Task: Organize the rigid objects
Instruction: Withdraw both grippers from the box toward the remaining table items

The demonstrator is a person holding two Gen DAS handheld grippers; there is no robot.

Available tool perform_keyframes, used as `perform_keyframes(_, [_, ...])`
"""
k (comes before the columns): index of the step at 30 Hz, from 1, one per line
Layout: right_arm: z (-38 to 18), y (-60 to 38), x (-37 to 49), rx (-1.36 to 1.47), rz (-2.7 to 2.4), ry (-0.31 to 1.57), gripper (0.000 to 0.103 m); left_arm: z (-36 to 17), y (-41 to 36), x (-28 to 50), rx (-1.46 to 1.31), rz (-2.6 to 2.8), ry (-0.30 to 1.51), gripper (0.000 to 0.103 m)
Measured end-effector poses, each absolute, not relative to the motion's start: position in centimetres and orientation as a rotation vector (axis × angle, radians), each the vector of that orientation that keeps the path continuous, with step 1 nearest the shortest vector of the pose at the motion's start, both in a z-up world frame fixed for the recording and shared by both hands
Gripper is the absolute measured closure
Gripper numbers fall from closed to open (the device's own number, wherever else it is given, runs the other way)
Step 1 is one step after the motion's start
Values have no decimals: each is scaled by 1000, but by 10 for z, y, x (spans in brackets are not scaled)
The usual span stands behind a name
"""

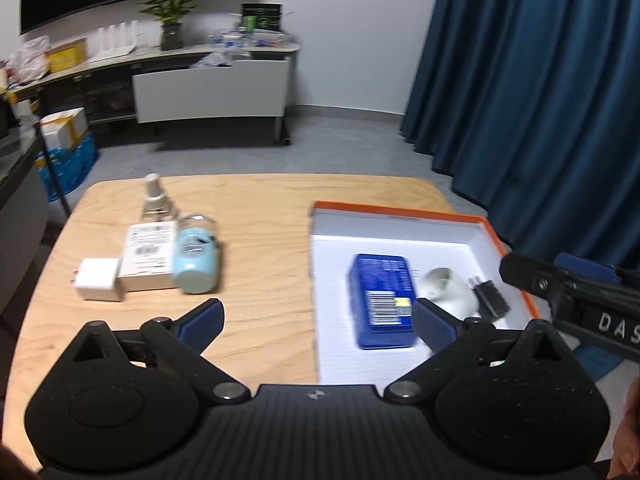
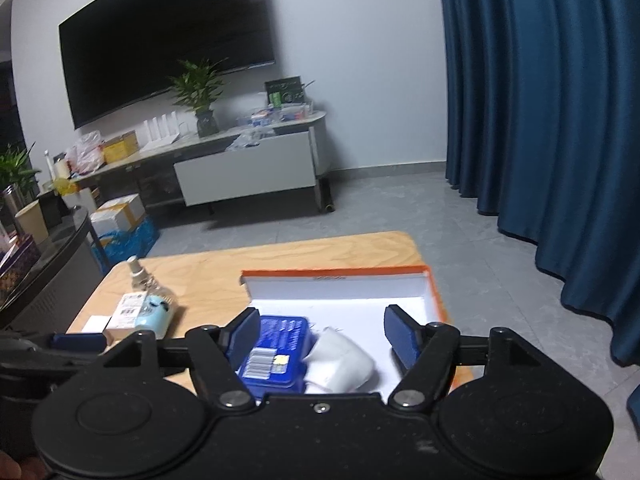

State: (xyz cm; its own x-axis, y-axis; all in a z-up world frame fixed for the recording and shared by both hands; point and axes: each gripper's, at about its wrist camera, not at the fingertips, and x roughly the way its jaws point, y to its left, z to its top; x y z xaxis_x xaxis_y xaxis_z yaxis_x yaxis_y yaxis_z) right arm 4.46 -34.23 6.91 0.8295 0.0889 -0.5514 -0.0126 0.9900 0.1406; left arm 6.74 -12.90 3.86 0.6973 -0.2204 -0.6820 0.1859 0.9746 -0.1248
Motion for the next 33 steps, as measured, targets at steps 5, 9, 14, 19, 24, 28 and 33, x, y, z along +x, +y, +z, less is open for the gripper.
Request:
perform_keyframes(5, [67, -324, 49, 110, 88, 604, 20, 37, -109, 70, -63, -175, 770, 0])
perform_keyframes(9, [64, -310, 54, 100, 115, 615, 20, 35, -96, 71, -71, -146, 769, 0])
perform_keyframes(14, [61, -292, 57, 77, 151, 627, 20, 34, -80, 72, -85, -117, 768, 0])
perform_keyframes(19, [58, -275, 60, 59, 185, 639, 20, 31, -67, 70, -96, -95, 766, 0])
perform_keyframes(24, [52, -259, 62, 52, 222, 656, 20, 24, -52, 70, -111, -69, 778, 0])
perform_keyframes(28, [48, -247, 64, 44, 250, 664, 20, 19, -36, 69, -124, -36, 776, 0])
perform_keyframes(33, [44, -237, 66, 35, 277, 672, 20, 9, -15, 71, -139, 13, 790, 0])
